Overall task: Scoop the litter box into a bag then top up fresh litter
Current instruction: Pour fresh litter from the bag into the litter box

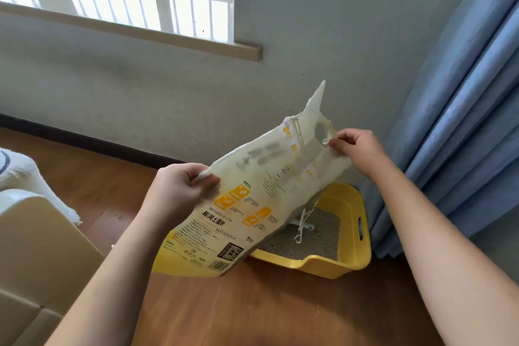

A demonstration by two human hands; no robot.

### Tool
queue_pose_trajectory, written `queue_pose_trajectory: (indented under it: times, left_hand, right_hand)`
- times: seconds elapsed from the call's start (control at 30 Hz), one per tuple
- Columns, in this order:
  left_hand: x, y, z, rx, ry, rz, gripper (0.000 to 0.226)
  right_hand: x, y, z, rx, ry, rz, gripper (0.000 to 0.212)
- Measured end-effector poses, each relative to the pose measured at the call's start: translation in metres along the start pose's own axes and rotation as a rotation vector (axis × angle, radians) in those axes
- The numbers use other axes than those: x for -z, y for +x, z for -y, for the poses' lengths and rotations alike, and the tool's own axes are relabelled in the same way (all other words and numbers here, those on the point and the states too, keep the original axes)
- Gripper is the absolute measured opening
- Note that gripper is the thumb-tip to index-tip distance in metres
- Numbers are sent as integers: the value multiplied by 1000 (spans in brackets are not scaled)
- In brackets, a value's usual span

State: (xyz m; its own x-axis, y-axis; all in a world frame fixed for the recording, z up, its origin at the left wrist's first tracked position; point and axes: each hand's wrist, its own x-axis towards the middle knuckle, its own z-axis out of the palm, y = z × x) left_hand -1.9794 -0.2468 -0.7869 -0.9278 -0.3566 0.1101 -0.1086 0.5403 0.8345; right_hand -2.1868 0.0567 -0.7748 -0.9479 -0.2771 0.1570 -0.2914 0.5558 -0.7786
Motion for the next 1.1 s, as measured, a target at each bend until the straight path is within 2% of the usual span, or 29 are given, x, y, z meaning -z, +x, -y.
queue_pose_trajectory:
  times: [0.27, 0.4, 0.53, 0.8, 0.97, 1.03, 1.1]
  left_hand:
    - [3, 3, 8, 9, -34, -78, 17]
    - [8, 4, 9, -3, 9, -134, 18]
    - [4, 1, 11, 12, 26, -92, 17]
    - [0, -5, 26, 149, 19, -26, 15]
    - [5, -5, 9, 83, -113, -33, 14]
    - [10, -6, -7, -17, -156, -83, 38]
    - [18, -8, -27, -177, -69, -237, 73]
  right_hand:
    - [24, -1, 52, 155, -45, -69, 13]
    - [29, -7, 83, 239, -61, -175, 15]
    - [35, -16, 111, 310, -173, -260, 15]
    - [25, -30, 133, 380, -307, -222, 18]
    - [19, -33, 142, 419, -345, -200, 16]
    - [15, -33, 142, 431, -379, -181, 17]
    - [12, -34, 143, 434, -406, -166, 16]
